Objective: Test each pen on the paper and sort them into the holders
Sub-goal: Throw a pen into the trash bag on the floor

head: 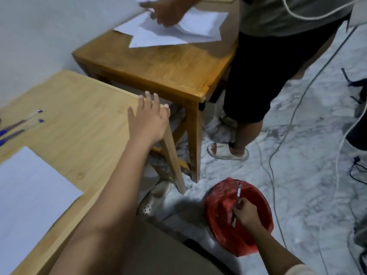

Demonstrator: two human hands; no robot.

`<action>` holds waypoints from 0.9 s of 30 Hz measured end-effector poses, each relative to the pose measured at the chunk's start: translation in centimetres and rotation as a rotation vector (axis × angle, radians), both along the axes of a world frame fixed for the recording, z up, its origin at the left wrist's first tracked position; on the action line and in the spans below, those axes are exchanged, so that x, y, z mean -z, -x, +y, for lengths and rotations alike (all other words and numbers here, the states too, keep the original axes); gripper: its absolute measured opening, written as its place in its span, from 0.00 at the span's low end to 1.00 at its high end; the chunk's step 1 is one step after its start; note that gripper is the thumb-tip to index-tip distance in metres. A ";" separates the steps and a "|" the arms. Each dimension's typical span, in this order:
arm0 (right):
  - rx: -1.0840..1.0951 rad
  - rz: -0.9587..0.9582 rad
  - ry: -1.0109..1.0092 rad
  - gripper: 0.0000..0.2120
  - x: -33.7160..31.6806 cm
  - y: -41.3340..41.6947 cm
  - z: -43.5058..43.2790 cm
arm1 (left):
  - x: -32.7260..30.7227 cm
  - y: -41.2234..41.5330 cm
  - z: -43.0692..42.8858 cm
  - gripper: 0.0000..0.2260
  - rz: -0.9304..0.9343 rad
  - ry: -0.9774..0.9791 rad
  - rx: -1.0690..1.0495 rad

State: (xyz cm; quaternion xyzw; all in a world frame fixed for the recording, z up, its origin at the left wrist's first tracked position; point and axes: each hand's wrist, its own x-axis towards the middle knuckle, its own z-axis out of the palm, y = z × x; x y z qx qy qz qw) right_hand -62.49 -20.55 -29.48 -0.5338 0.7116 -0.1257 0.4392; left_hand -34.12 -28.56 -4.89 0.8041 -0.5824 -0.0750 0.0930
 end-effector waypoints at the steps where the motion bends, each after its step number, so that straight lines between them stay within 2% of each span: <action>1: 0.013 0.012 -0.011 0.08 0.4 0.2 0.0 | 0.0 0.0 0.0 0.25 -0.007 0.012 -0.004; 5: 0.046 0.044 -0.094 0.03 2.0 1.1 -0.4 | 0.6 0.0 -0.3 0.25 -0.062 0.042 -0.030; 9: 0.069 0.064 -0.126 0.02 3.2 1.5 -0.9 | 0.8 -0.1 -0.6 0.25 -0.097 0.044 -0.036; 14: 0.167 0.091 -0.151 0.11 4.7 1.3 -0.9 | 0.8 -0.2 -0.4 0.25 -0.105 0.064 -0.021; 21: 0.205 0.083 -0.160 0.10 5.2 0.7 -0.2 | 0.8 -0.4 -0.6 0.25 -0.088 0.066 -0.020; 27: 0.212 0.055 -0.084 0.10 3.3 0.4 -1.4 | 0.8 -0.2 -0.4 0.25 -0.082 0.069 -0.021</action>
